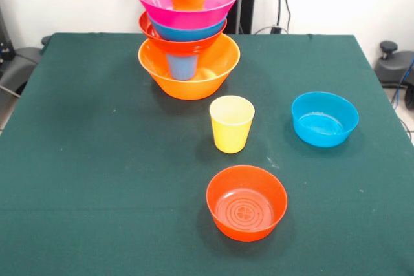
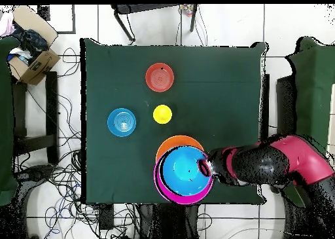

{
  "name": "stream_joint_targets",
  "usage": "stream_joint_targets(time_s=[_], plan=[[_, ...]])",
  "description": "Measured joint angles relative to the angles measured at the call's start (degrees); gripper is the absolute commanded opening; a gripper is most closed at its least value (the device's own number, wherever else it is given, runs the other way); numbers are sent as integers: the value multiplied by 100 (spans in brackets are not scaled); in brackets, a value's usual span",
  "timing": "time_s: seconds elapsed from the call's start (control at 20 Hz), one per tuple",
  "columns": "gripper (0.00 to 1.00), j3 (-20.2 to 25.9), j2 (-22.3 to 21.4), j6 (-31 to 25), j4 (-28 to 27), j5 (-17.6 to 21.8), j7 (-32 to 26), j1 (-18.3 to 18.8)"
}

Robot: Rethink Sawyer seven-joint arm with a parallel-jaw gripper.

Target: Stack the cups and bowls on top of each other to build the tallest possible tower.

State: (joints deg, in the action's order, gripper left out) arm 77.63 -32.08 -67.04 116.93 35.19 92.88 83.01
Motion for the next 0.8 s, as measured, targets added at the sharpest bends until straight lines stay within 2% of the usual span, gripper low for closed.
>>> stream_joint_targets(time_s=[0.15,0.2,0.8], plan=[[0,1,0,0,-1,0,0,0],[100,1,0,0,-1,0,0,0],[100,1,0,0,0,-6,0,1]])
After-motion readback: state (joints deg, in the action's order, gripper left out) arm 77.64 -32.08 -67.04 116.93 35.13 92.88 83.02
